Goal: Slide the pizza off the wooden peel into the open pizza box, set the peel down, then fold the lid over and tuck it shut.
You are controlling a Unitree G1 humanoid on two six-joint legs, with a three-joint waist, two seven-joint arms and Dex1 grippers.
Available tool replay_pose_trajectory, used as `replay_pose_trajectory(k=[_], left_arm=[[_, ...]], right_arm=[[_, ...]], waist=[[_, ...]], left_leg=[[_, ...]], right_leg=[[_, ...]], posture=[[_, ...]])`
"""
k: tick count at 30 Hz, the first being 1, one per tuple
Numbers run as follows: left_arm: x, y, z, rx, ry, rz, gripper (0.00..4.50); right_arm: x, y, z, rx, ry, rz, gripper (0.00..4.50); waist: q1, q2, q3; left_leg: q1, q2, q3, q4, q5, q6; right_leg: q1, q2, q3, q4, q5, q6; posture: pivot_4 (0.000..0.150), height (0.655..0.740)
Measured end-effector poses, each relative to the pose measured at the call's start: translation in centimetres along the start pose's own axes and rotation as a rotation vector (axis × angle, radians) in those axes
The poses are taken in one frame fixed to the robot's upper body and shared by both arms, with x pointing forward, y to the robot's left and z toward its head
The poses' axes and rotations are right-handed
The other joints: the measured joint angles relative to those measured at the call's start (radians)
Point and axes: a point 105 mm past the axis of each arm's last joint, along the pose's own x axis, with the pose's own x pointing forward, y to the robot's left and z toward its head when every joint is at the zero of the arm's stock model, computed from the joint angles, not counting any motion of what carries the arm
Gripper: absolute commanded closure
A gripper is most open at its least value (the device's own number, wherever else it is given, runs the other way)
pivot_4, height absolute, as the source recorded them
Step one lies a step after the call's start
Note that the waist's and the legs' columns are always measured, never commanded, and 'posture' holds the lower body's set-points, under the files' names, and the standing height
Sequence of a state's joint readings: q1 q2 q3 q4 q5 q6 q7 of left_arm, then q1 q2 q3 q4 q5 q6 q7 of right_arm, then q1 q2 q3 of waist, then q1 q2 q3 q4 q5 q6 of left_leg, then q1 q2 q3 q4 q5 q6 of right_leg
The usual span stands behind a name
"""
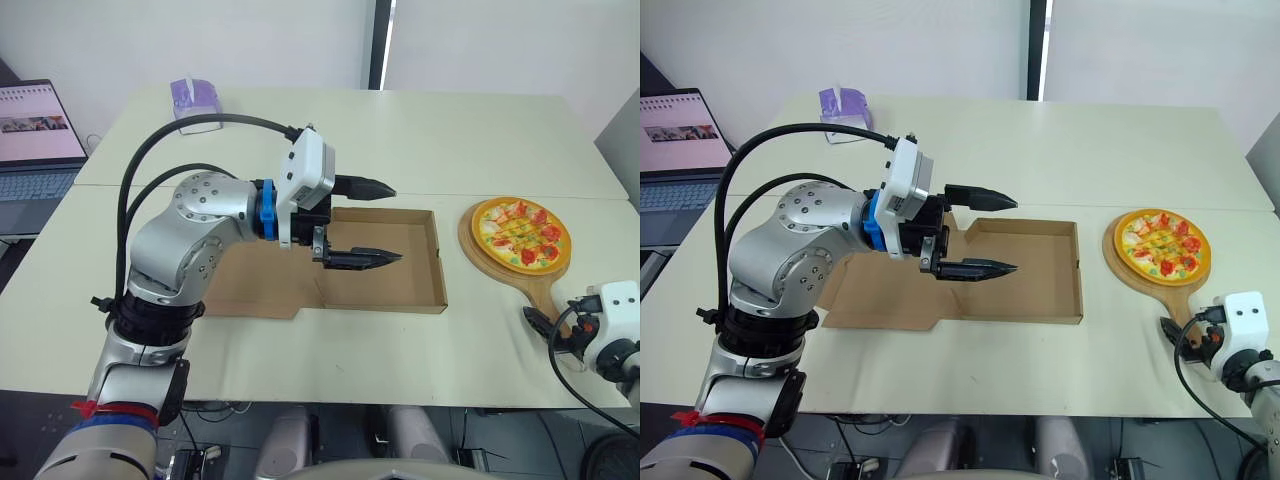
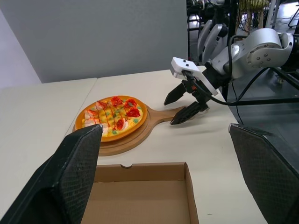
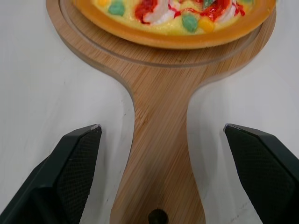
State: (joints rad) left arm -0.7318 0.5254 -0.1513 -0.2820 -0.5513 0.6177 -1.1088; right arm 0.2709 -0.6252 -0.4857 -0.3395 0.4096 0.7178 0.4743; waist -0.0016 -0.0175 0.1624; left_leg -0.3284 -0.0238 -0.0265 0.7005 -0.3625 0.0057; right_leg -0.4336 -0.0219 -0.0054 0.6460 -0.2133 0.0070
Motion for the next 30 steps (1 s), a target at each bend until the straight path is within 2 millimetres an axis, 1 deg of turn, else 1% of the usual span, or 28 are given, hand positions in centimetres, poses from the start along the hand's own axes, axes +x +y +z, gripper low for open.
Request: replay_pose_trajectory(k=[4,14,17,18,20,23,24,25,30], left_arm=[[0.0,0.0,-0.1,-0.021,0.0,0.005,0.02],[0.0,-0.2,0.3,-0.017,-0.005,0.006,0.02],[0.0,-0.2,0.3,-0.016,-0.004,0.008,0.0],[0.0,-0.2,0.3,-0.016,-0.001,0.009,0.0],[-0.2,-0.2,0.3,-0.015,0.004,0.012,0.0],[-0.2,-0.2,0.3,-0.015,0.005,0.012,0.0],[-0.2,-0.2,0.2,-0.015,0.005,0.012,0.0],[-0.2,-0.2,0.3,-0.015,0.005,0.012,0.0],[-0.3,-0.1,0.2,-0.014,0.01,0.016,0.0]], right_arm=[[0.6,-0.3,-0.2,0.024,0.013,0.036,0.0],[2.4,0.2,0.9,0.063,-0.028,0.08,0.0],[2.5,0.3,0.9,0.066,-0.035,0.078,0.55],[2.5,0.2,0.8,0.071,-0.038,0.073,0.84],[2.6,0.0,0.7,0.071,-0.041,0.062,1.57],[2.6,0.0,0.5,0.081,-0.05,0.052,2.49],[2.6,0.1,0.5,0.084,-0.051,0.052,2.71],[2.6,0.1,0.5,0.089,-0.054,0.049,2.87],[2.6,0.2,0.6,0.105,-0.076,0.032,2.87]], waist=[[-0.001,0.0,0.0],[-0.007,-0.001,0.0],[-0.007,-0.001,0.0],[-0.007,-0.001,0.0],[-0.007,-0.001,0.0],[-0.007,-0.001,0.0],[-0.007,-0.001,0.0],[-0.008,-0.001,0.0],[-0.008,-0.003,0.0]], left_leg=[[0.0,0.0,0.0,0.0,0.0,0.0],[0.003,0.001,0.001,0.0,0.0,0.0],[0.003,0.001,0.0,0.0,0.0,0.0],[0.003,0.001,0.0,0.0,0.0,0.0],[0.003,0.001,0.0,0.0,0.0,0.0],[0.003,0.001,0.0,0.0,0.0,0.0],[0.003,0.001,0.0,0.0,0.0,0.0],[0.003,0.001,0.0,0.0,0.0,0.0],[0.003,0.002,0.0,0.0,0.0,0.0]], right_leg=[[0.0,0.0,0.0,0.0,0.0,-0.001],[0.003,0.001,0.0,-0.001,0.0,0.001],[0.003,0.001,0.0,-0.001,0.0,0.0],[0.003,0.001,0.0,-0.001,0.0,0.0],[0.003,0.001,0.0,-0.001,0.0,0.0],[0.003,0.001,0.0,-0.001,0.0,0.0],[0.003,0.001,0.0,-0.001,0.0,0.0],[0.003,0.001,0.0,-0.001,0.0,0.001],[0.004,0.001,0.0,-0.001,0.0,0.001]], posture=[[0.15,0.74],[0.15,0.74],[0.15,0.74],[0.15,0.74],[0.15,0.74],[0.15,0.74],[0.15,0.74],[0.15,0.74],[0.15,0.74]])
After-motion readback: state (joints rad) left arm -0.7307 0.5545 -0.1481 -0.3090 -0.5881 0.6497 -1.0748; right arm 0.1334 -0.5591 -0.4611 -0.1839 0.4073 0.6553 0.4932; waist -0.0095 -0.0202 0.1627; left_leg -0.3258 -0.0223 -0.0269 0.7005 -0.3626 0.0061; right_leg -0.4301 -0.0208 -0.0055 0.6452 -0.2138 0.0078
